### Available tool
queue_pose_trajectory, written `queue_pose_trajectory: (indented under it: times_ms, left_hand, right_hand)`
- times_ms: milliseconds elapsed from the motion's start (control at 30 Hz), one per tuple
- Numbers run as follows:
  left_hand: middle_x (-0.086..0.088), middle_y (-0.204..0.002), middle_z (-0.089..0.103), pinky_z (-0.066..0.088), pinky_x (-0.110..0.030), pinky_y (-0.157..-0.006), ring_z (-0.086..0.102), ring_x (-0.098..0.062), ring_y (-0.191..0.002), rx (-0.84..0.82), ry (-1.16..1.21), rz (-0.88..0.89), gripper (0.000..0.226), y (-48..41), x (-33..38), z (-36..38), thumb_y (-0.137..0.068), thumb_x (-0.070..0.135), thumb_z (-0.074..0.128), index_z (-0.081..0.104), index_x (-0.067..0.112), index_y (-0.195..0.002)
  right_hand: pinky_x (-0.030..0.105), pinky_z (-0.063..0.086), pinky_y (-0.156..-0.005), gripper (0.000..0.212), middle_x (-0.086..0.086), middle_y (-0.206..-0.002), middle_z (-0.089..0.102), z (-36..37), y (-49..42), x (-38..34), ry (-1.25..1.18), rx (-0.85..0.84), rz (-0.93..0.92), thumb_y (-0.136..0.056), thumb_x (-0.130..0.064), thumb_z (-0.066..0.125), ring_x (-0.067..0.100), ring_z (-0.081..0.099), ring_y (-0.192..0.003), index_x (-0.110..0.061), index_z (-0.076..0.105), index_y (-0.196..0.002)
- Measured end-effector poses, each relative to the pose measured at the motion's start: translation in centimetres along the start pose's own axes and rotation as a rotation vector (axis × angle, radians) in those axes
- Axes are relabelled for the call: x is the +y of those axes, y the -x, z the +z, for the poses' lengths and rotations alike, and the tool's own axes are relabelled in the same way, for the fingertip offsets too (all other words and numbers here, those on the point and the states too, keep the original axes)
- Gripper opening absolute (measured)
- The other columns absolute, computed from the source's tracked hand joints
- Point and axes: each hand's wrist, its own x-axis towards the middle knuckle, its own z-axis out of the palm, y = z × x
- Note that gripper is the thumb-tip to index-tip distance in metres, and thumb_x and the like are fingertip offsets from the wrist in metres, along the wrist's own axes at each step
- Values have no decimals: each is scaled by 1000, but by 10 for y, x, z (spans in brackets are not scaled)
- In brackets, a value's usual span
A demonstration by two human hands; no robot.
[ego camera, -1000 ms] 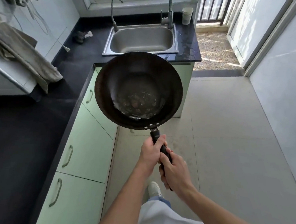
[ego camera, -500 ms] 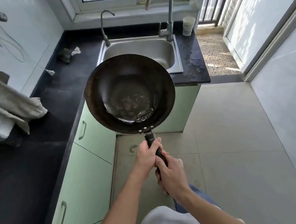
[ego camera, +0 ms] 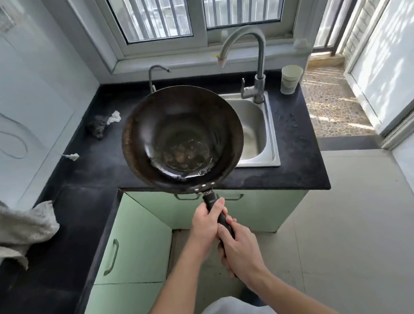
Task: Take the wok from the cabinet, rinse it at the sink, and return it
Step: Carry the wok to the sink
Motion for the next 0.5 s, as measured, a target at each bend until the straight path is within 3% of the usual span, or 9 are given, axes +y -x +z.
queue_pose_trajectory:
  times_ms: [233, 333, 433, 500]
  left_hand:
    - [-4, -68, 57, 53, -45, -77, 56, -18, -49, 9, 29, -91, 18, -61, 20, 21, -98, 15, 59, 52, 5, -85]
    - [-2, -65, 58, 52, -45, -77, 55, -18, -49, 16, 36, -123, 18, -83, 23, 21, -98, 14, 59, 51, 5, -85]
    - [-4, -65, 57, 52, -44, -74, 54, -19, -50, 7, 27, -147, 20, -99, 22, 18, -98, 14, 59, 50, 5, -83]
    - [-5, -65, 56, 53, -42, -71, 54, -18, -49, -12, 21, -178, 18, -110, 24, 16, -98, 13, 58, 49, 5, -86]
  right_hand:
    - [34, 40, -52, 40, -2, -64, 62, -8, -69, -11, 8, 31, 48, -77, -56, 47, 20, 53, -53, -19, 61, -79]
    - [37, 41, -56, 35, -2, -64, 61, -5, -92, -12, 16, 36, 83, -76, -57, 46, 22, 54, -56, -25, 59, -76]
    - [31, 41, -52, 37, -2, -68, 62, -1, -105, -12, 17, 39, 127, -78, -57, 48, 19, 54, -56, -23, 59, -86]
    - [28, 38, -46, 28, -2, -57, 59, 3, -113, -14, -6, 45, 150, -86, -43, 52, 15, 50, -45, -16, 60, -83]
